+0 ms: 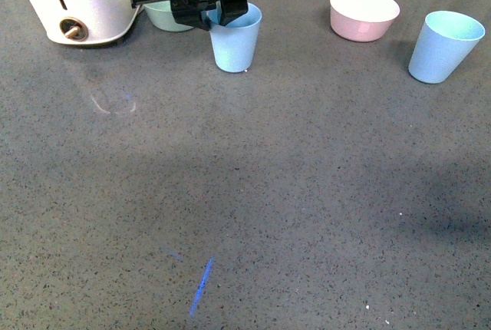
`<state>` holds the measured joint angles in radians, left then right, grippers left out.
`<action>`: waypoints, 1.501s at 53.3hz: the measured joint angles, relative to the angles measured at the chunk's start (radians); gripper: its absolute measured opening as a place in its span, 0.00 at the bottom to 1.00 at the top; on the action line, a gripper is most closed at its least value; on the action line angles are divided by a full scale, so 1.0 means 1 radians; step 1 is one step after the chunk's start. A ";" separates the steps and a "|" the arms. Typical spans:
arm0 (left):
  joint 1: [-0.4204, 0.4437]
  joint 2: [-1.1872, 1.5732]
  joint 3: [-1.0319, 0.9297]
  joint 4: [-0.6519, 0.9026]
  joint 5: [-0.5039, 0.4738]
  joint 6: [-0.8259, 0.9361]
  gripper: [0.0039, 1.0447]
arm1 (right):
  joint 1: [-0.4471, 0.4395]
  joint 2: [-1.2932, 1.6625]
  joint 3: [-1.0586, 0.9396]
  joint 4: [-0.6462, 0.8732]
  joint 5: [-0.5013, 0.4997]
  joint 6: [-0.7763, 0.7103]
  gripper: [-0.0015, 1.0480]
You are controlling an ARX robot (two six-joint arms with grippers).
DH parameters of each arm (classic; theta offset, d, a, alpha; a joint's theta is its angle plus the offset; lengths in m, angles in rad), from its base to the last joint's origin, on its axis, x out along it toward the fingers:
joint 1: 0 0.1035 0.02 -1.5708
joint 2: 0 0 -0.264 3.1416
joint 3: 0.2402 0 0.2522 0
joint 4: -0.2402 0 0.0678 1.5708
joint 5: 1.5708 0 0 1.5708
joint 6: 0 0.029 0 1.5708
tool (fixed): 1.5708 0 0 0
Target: Stack blue cups with both arms
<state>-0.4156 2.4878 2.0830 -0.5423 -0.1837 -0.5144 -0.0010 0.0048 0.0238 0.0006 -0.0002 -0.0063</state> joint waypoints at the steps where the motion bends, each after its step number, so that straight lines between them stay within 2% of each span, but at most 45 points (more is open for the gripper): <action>1: -0.002 0.001 0.002 -0.003 0.000 -0.003 0.14 | 0.000 0.000 0.000 0.000 0.000 0.000 0.91; 5: -0.008 0.001 0.005 -0.015 0.010 -0.011 0.01 | 0.000 0.000 0.000 0.000 0.000 0.000 0.91; 12: -0.029 -0.003 -0.001 -0.018 0.016 -0.013 0.02 | 0.000 0.000 0.000 0.000 0.000 0.000 0.91; 46: -0.203 -0.250 -0.382 0.082 0.002 -0.031 0.02 | 0.000 0.000 0.000 0.000 0.000 0.000 0.91; 55: -0.231 -0.249 -0.393 0.082 0.000 -0.037 0.02 | 0.000 0.000 0.000 0.000 0.000 0.000 0.91; 78: -0.238 -0.200 -0.356 0.063 -0.005 -0.057 0.02 | 0.000 0.000 0.000 0.000 0.000 0.000 0.91; 80: -0.238 -0.199 -0.354 0.064 -0.002 -0.059 0.06 | 0.000 0.000 0.000 0.000 0.000 0.000 0.91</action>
<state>-0.6540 2.2887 1.7290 -0.4778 -0.1852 -0.5732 -0.0010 0.0048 0.0238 0.0006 -0.0002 -0.0063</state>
